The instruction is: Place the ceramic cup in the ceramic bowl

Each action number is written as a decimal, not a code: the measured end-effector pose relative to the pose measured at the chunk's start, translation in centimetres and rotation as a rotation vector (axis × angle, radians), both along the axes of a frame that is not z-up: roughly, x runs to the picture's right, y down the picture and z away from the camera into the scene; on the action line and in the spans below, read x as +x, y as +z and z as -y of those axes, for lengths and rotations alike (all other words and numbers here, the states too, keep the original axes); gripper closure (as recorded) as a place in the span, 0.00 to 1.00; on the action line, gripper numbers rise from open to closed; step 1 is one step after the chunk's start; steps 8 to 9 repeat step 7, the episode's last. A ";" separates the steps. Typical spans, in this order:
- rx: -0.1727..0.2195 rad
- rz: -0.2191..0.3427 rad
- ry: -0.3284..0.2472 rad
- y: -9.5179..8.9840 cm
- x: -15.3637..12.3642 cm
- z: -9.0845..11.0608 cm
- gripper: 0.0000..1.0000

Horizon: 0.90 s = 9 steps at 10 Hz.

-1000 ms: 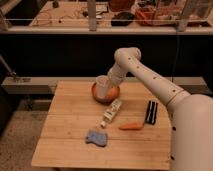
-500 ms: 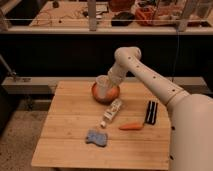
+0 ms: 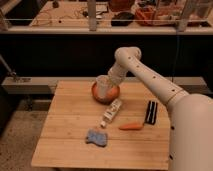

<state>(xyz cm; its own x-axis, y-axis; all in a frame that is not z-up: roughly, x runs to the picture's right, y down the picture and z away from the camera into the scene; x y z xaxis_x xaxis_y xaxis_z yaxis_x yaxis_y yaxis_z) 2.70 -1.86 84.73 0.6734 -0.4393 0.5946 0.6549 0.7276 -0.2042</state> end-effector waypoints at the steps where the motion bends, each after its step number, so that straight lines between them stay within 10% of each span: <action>1: -0.001 -0.001 0.001 0.1 0.0 0.0 0.81; 9: -0.006 -0.008 0.009 0.2 0.1 0.2 0.76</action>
